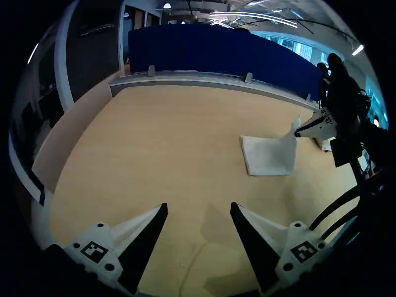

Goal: Fold towel

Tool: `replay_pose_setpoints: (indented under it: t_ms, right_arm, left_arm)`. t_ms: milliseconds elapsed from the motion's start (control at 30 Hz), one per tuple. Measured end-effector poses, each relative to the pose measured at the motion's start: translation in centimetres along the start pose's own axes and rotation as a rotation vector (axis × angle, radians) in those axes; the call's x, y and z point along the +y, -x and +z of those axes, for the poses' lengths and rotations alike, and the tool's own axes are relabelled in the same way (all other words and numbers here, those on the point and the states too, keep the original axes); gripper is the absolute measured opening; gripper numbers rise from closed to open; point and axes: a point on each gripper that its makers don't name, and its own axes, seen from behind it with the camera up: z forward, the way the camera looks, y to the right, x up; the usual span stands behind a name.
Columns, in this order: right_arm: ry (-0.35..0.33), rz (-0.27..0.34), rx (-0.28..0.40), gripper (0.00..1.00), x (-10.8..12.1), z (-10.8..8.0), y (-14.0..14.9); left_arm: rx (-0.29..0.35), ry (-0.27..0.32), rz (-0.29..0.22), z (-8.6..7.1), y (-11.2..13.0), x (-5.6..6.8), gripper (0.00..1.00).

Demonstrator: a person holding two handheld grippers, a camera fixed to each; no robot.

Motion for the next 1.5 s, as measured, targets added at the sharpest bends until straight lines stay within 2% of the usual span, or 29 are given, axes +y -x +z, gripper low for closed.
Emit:
replay_pose_setpoints:
  t_ms: [200,367,467,867,1033,1100,1167,1233,1500]
  right_arm:
    - [-0.072,0.004,-0.001,0.03,-3.4,4.3,-1.3]
    - [-0.125,0.048,-0.056,0.03,-6.2,8.3,0.3]
    - [-0.140,0.071,-0.081,0.03,-7.1,9.6,1.4]
    - [-0.147,0.087,-0.077,0.04,-7.3,9.4,1.7]
    - [-0.147,0.080,-0.073,0.07,-7.4,9.3,1.8]
    - [-0.149,0.078,-0.070,0.19,-7.5,9.3,1.8]
    - [-0.153,0.076,-0.066,0.45,-7.6,9.2,1.8]
    - [-0.155,0.072,-0.063,0.57,-7.8,9.1,1.9]
    - [-0.158,0.065,-0.044,0.86,-8.0,8.9,1.8]
  left_arm:
    - [0.008,-0.015,-0.011,-0.6,0.2,-0.5,0.94]
    - [0.010,-0.026,-0.028,-1.0,0.7,-0.9,0.94]
    - [0.009,-0.027,-0.038,-1.2,1.0,-1.0,0.94]
    - [0.008,-0.027,-0.046,-1.2,1.3,-1.0,0.94]
    - [0.008,-0.027,-0.043,-1.1,1.2,-1.0,0.94]
    - [0.008,-0.027,-0.041,-1.1,1.2,-1.0,0.94]
    - [0.007,-0.027,-0.040,-1.0,1.3,-1.0,0.94]
    - [0.007,-0.029,-0.041,-1.0,1.3,-1.0,0.94]
    - [0.007,-0.029,-0.048,-0.9,1.4,-0.9,0.94]
